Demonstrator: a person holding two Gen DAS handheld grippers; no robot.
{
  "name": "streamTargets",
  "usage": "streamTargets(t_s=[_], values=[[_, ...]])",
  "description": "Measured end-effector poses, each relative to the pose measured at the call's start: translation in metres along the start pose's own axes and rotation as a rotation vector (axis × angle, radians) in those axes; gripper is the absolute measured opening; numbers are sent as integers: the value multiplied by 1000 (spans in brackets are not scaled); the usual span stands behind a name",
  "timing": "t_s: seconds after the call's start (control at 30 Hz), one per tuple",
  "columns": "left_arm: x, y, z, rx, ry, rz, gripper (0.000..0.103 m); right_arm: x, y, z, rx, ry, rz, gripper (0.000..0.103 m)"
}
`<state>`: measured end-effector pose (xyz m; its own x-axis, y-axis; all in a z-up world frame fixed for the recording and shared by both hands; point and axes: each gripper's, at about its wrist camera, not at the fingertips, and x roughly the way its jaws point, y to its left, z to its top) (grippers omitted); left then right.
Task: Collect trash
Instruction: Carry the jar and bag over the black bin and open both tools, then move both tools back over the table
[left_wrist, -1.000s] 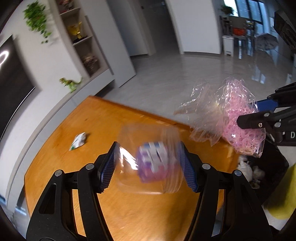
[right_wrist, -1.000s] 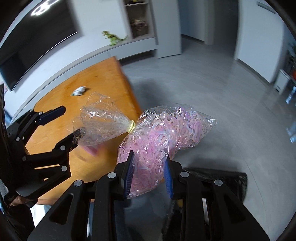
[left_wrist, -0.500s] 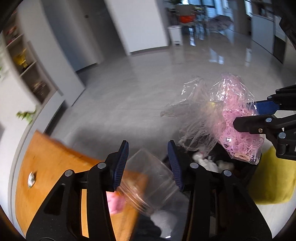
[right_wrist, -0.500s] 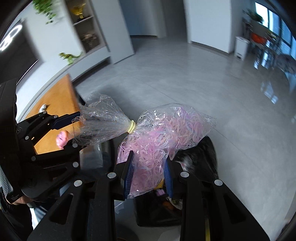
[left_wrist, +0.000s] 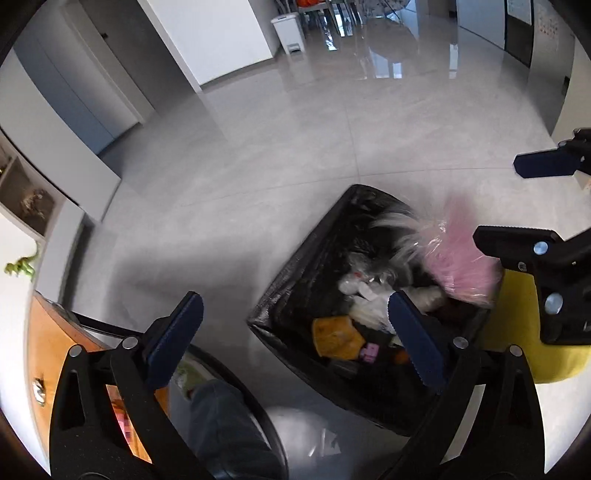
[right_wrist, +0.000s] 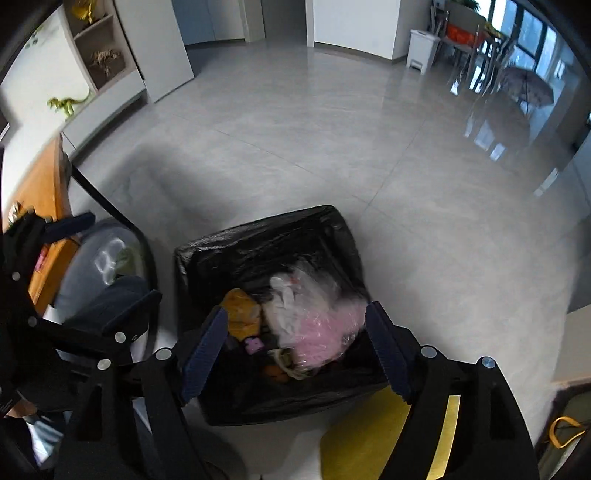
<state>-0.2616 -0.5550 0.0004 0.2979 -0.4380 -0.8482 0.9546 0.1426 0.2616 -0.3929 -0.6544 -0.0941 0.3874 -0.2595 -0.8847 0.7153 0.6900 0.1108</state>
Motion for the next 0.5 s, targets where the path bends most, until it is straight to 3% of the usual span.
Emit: streamTargets(t_s=[0.17,0.5], values=[[-4,10,0,-32,-7,14,97,-4,17,4,-29,-6,15,77],[-49,38,-12,-99,-73,46,97,-24,45,19,-99,-43,43,77]])
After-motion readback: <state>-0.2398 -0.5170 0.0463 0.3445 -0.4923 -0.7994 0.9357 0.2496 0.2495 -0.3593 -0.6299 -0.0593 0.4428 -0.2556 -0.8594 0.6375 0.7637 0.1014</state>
